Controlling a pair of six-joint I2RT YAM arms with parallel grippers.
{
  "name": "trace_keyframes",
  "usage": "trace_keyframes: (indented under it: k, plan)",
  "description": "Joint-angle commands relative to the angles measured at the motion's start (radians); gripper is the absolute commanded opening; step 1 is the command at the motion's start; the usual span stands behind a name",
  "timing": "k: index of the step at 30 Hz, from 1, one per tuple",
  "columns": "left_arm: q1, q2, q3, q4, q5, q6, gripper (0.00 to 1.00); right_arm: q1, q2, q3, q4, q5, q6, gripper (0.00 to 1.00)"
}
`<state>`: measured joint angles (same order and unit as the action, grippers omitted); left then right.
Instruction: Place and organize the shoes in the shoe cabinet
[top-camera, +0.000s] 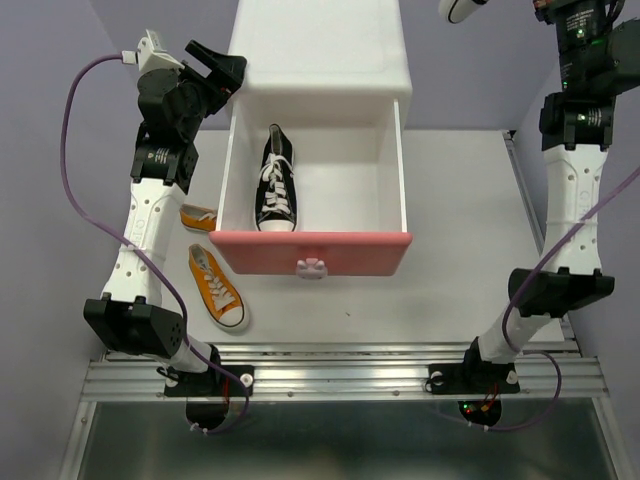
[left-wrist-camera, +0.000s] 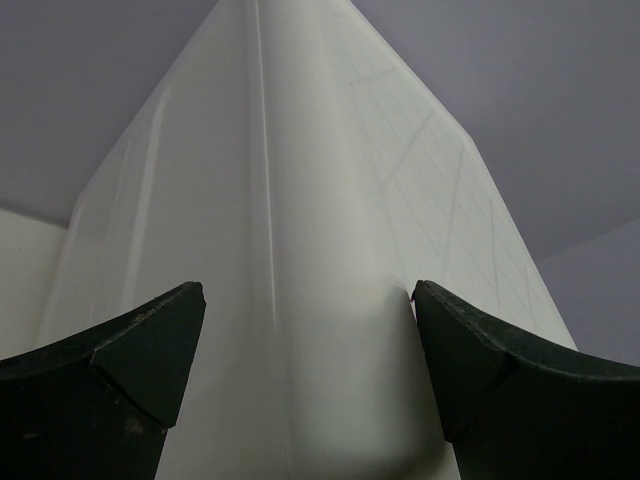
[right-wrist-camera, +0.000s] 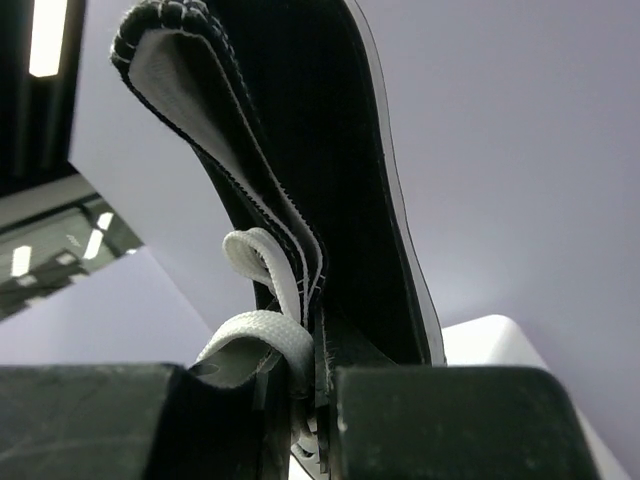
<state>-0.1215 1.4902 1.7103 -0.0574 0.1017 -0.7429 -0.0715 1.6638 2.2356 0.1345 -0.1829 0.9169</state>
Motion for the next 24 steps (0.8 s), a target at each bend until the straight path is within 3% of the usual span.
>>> trace_keyframes:
  k: [1, 14, 17, 24]
  plan:
    - [0.019, 0.076, -0.06, -0.314, -0.022, 0.096, 0.95, -0.004, 0.072, 0.185, 0.234, -0.059, 0.279, 0.01]
    - [0.019, 0.079, -0.046, -0.326, -0.033, 0.099, 0.95, 0.341, 0.206, 0.266, 0.223, -0.196, 0.359, 0.01]
    - [0.019, 0.077, -0.054, -0.317, -0.027, 0.096, 0.95, 0.375, 0.198, 0.263, 0.205, -0.239, 0.356, 0.0]
    - [0.019, 0.073, -0.054, -0.306, -0.019, 0.08, 0.95, 0.501, 0.133, 0.219, -0.067, -0.315, 0.117, 0.01]
